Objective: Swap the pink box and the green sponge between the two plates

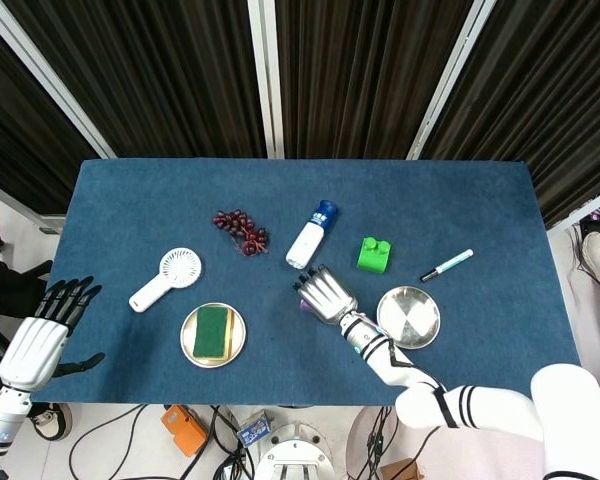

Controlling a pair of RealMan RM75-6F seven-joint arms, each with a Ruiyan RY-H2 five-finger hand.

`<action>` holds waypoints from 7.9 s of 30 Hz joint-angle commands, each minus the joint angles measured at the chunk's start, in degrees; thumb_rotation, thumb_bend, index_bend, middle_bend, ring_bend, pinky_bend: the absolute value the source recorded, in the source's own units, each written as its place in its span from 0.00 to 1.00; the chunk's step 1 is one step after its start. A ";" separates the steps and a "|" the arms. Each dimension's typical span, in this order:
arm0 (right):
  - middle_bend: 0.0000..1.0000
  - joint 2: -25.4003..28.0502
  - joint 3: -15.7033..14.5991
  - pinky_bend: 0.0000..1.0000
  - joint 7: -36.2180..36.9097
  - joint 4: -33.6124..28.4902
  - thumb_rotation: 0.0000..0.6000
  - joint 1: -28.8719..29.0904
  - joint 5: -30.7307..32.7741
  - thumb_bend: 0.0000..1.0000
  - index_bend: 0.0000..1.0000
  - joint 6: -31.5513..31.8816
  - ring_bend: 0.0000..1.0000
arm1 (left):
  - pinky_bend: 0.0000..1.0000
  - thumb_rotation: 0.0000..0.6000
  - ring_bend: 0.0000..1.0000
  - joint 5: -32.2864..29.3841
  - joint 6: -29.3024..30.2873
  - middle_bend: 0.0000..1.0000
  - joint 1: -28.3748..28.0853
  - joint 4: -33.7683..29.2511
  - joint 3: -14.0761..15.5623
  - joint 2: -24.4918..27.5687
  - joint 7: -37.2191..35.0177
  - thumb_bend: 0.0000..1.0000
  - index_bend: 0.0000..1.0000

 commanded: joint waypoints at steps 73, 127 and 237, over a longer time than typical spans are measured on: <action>0.00 34.84 -17.73 0.00 41.50 -7.43 1.00 -33.25 -34.45 0.25 0.00 31.06 0.00 | 0.59 1.00 0.45 -10.27 -26.39 0.42 -22.72 -14.79 -8.23 -27.29 31.99 0.11 0.36; 0.00 37.07 -15.18 0.00 46.53 -7.07 1.00 -34.37 -33.29 0.25 0.00 29.58 0.00 | 0.15 1.00 0.00 -22.95 -33.97 0.01 -34.88 -11.25 -13.87 -40.18 27.73 0.00 0.05; 0.00 24.95 -5.37 0.00 20.84 -15.99 1.00 -9.67 -28.13 0.25 0.00 -7.26 0.00 | 0.31 1.00 0.06 -7.06 -7.61 0.08 -12.74 -15.13 4.04 -7.05 18.26 0.00 0.10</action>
